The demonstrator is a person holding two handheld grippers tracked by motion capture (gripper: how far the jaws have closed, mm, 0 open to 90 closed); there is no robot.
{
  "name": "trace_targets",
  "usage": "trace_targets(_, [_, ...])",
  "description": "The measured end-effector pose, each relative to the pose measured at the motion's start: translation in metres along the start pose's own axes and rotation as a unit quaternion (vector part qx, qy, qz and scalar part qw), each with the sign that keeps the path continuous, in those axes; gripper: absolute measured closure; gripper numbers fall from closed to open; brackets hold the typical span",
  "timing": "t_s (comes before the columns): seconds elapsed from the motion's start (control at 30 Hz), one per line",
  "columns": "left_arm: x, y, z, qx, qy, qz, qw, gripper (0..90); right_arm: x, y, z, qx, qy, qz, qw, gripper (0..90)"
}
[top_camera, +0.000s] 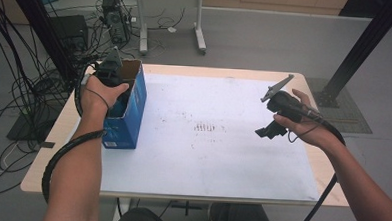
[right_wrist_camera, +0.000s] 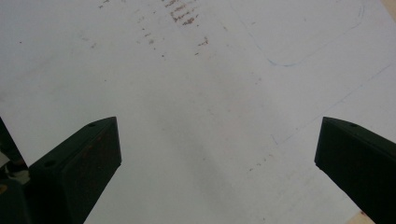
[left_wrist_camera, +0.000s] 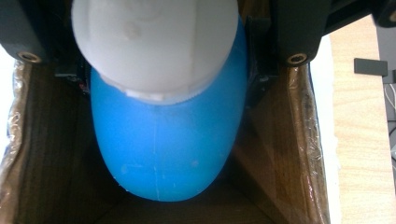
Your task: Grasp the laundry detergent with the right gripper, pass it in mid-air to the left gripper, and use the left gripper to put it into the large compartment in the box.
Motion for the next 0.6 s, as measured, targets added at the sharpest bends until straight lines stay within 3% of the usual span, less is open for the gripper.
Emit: trace_targets(0.6, [-0.0012,0.0002,-0.0001,-0.002,0.000,-0.003,1.0000,36.5,0.0044,0.0016,0.0025,-0.001,0.004,-0.001,1.0000,0.3])
Point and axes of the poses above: each handheld gripper's, and its own axes: y roughly forward along the jaws, x roughly out of its underside, z roughly to its right, the point moved 10 cm from there along y, roughly forward along the jaws, and after that the axes turned 10 degrees about x, right-handed, at the moved point
